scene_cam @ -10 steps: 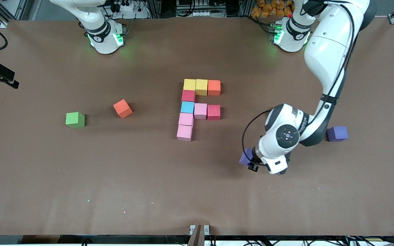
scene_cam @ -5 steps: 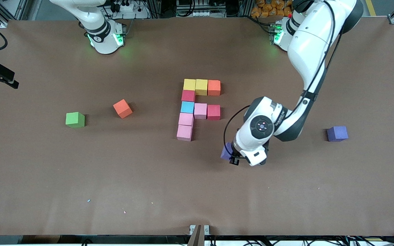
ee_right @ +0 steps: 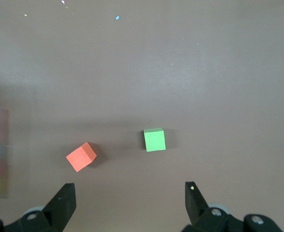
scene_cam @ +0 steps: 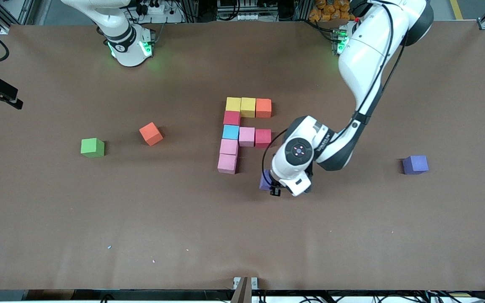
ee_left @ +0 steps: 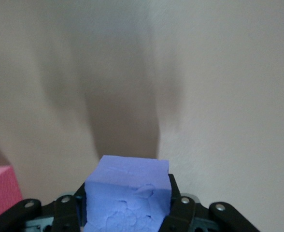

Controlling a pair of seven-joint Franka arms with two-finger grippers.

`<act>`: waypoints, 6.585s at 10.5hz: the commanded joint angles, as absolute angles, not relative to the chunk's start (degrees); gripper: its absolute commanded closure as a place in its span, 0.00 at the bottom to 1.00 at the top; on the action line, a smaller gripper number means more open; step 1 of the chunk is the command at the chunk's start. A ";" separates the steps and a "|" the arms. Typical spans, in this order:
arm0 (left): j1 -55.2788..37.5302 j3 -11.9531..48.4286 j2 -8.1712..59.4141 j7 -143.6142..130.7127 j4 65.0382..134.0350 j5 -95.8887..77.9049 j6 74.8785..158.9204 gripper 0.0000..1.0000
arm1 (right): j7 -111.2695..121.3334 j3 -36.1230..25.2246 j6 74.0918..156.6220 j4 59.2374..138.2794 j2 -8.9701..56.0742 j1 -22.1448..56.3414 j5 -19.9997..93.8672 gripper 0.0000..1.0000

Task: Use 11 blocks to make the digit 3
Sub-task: 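Carry the purple cube with the left gripper to the cube figure, then lower the purple cube beside the pink cubes and open the left gripper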

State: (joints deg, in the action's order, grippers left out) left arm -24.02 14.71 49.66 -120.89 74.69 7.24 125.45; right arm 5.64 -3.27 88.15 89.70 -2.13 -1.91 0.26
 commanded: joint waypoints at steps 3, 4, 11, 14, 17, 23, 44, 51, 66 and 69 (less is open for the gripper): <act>-27.86 12.83 49.92 -130.66 72.68 5.54 122.78 1.00 | 6.33 -2.55 88.24 90.09 -2.99 -3.08 0.70 0.00; -28.82 12.83 49.92 -131.74 72.77 5.54 122.26 1.00 | 6.33 -2.46 88.33 90.09 -2.99 -3.08 0.70 0.00; -36.56 8.00 50.36 -132.89 72.95 5.36 117.96 1.00 | 6.06 -2.55 88.24 90.09 -2.99 -2.99 0.62 0.00; -36.83 8.00 50.89 -132.72 72.51 5.54 118.91 1.00 | 6.15 -2.55 88.24 90.00 -2.99 -3.08 0.62 0.00; -37.44 8.00 51.59 -133.33 72.25 5.45 120.41 1.00 | 5.98 -2.55 88.33 90.00 -2.99 -2.99 0.62 0.00; -37.53 8.09 52.29 -133.68 72.07 5.45 124.98 1.00 | 5.98 -2.46 88.33 90.00 -2.99 -2.99 0.62 0.00; -37.71 8.35 54.58 -135.71 70.23 5.36 126.04 0.97 | 5.98 -2.55 88.24 89.56 -2.99 -2.99 0.09 0.00; -37.62 8.53 54.58 -135.53 70.31 5.36 127.09 0.77 | 5.89 -2.46 88.24 89.65 -2.99 -2.90 0.09 0.00; -25.71 11.84 30.01 -111.76 87.93 4.57 116.37 0.00 | 5.98 -2.37 87.71 89.30 -2.55 -2.46 0.00 0.00; -16.63 15.38 21.30 -96.46 100.69 4.75 117.16 0.00 | 5.98 -2.37 87.71 89.30 -2.55 -2.55 0.00 0.00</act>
State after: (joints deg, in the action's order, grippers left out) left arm -19.53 14.22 28.16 -102.40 91.23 6.34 115.81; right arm 5.64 -2.88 88.22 89.46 -2.12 -1.91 0.20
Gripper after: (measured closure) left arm 0.000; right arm 0.000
